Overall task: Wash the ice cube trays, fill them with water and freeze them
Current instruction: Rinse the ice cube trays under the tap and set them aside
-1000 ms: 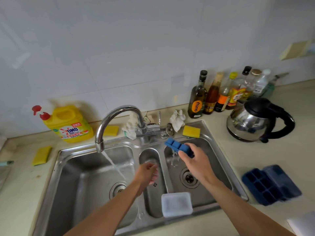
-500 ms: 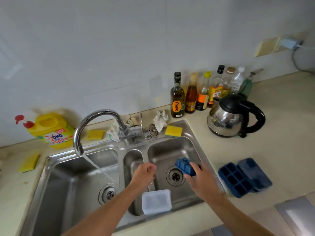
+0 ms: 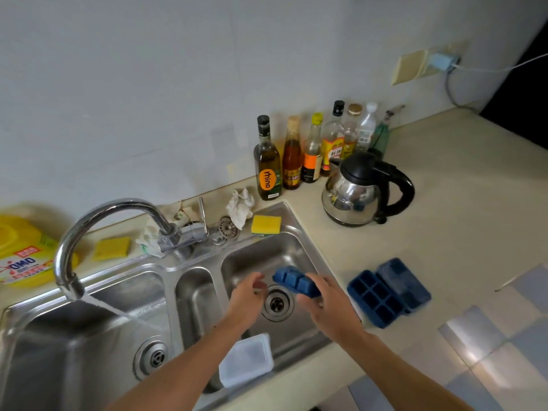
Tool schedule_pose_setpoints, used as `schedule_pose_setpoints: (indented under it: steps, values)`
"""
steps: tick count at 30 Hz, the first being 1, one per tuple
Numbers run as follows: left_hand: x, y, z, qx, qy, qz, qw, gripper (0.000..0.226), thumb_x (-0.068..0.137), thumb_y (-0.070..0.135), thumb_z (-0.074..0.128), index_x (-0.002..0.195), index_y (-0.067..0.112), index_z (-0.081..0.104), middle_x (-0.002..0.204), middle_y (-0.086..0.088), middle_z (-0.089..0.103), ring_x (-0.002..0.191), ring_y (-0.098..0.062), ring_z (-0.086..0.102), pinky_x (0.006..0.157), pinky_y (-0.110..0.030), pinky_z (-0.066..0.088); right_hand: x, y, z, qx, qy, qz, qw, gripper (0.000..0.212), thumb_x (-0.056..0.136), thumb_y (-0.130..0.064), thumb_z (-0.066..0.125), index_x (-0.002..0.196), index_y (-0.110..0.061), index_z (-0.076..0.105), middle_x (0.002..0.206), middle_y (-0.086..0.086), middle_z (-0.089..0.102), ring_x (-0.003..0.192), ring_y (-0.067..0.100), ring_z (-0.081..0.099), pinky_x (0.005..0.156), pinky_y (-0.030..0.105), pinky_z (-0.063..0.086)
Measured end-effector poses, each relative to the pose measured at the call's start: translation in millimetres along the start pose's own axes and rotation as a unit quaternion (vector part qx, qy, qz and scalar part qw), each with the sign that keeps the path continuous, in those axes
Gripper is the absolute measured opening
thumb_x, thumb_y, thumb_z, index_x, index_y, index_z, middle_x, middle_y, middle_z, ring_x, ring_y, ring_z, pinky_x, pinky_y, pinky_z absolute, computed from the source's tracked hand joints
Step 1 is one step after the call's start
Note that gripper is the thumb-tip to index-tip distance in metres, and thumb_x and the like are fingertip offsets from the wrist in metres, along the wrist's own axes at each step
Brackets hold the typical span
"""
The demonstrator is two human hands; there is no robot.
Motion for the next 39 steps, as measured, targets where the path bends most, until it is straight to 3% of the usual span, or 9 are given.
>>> schedule_pose_setpoints:
  steps: [3,6,10,14,19,22,24,29,39]
  values:
    - [5.2,17.2,9.3,-0.025,-0.002,0.04,0.999,0.038,0.097,0.017,0.064,0.133,0.024,0.053,0.107,0.012,0.066,0.093,-0.003,0.064,0.073,-0.016,0.048,2.2,2.9,-19.5,0.19,0.027,0.079,0.978,0.031,0.096,-0.047,0.061,0.119,-0.027,0.061,0.102,-0.002,0.07,0.088,0.015,0.07,0.081,0.041,0.061]
    - [5.1,38.5,12.8,-0.044,0.024,0.079,0.996,0.026,0.098,0.019,0.064,0.121,0.027,0.056,0.101,0.018,0.066,0.091,0.009,0.062,0.07,-0.006,0.045,1.8,3.6,-31.6,0.323,-0.011,0.139,0.936,0.032,0.102,-0.045,0.055,0.115,-0.016,0.058,0.098,0.013,0.074,0.077,0.026,0.073,0.069,0.037,0.061]
    - [5.7,71.8,19.0,-0.086,0.032,0.1,0.991,0.013,0.098,0.014,0.061,0.096,0.026,0.067,0.083,0.011,0.073,0.076,-0.002,0.068,0.068,-0.018,0.056,-5.5,14.1,-51.7,0.367,-0.042,0.147,0.917,0.044,0.104,-0.053,0.047,0.113,-0.011,0.056,0.091,0.026,0.074,0.072,0.045,0.07,0.06,0.042,0.057]
    - [3.2,100.0,41.4,-0.095,0.012,0.097,0.991,0.014,0.098,0.011,0.062,0.093,0.022,0.067,0.082,0.012,0.074,0.072,-0.009,0.072,0.064,-0.023,0.059,-8.7,39.4,-72.7,0.368,-0.087,0.156,0.913,0.048,0.105,-0.056,0.04,0.116,-0.014,0.06,0.096,0.021,0.074,0.071,0.04,0.07,0.059,0.04,0.057]
    - [-6.7,121.4,89.3,-0.089,0.027,0.064,0.994,0.012,0.097,0.006,0.062,0.091,0.015,0.068,0.082,-0.001,0.074,0.066,-0.013,0.072,0.059,-0.024,0.057,-13.0,85.6,-120.8,0.221,-0.046,0.127,0.966,0.053,0.103,-0.057,0.044,0.09,-0.009,0.063,0.069,0.003,0.069,0.047,0.014,0.057,0.045,0.028,0.045]
    - [-10.2,131.2,120.6,-0.062,0.034,0.05,0.996,0.011,0.096,0.008,0.063,0.089,0.015,0.068,0.081,-0.002,0.074,0.068,-0.017,0.073,0.059,-0.027,0.06,-12.2,121.5,-162.6,0.123,0.037,0.112,0.985,0.042,0.102,-0.05,0.048,0.081,-0.015,0.054,0.074,-0.002,0.064,0.059,0.011,0.057,0.06,0.034,0.047]
    - [-11.8,136.5,138.2,-0.045,0.038,0.051,0.997,0.014,0.096,0.008,0.063,0.086,0.018,0.068,0.073,0.002,0.073,0.063,-0.012,0.071,0.056,-0.023,0.057,-13.1,147.1,-181.3,0.071,0.052,0.132,0.987,0.033,0.101,-0.05,0.051,0.093,-0.018,0.056,0.085,-0.005,0.065,0.075,0.011,0.061,0.065,0.032,0.047]
    - [-13.5,138.3,158.2,0.017,0.057,0.061,0.996,0.02,0.094,0.008,0.063,0.08,0.021,0.069,0.067,0.004,0.07,0.055,-0.001,0.064,0.052,-0.015,0.049,-13.5,187.3,-184.7,-0.013,-0.017,0.159,0.987,0.034,0.101,-0.048,0.051,0.121,-0.02,0.05,0.094,-0.002,0.063,0.085,0.017,0.061,0.074,0.031,0.045]
    - [-16.9,127.5,175.8,0.149,0.063,0.059,0.985,0.015,0.096,0.019,0.062,0.092,0.033,0.067,0.086,0.015,0.067,0.073,-0.005,0.064,0.062,-0.017,0.041,-7.6,205.2,-173.4,-0.043,-0.092,0.141,0.985,0.022,0.101,-0.036,0.051,0.11,-0.017,0.06,0.095,0.003,0.068,0.083,0.021,0.065,0.072,0.033,0.049]
Point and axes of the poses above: each hand's wrist, its own x-axis towards the middle knuckle, its own z-axis out of the palm, y = z × x, the point moved 7 cm from there along x, towards the middle knuckle
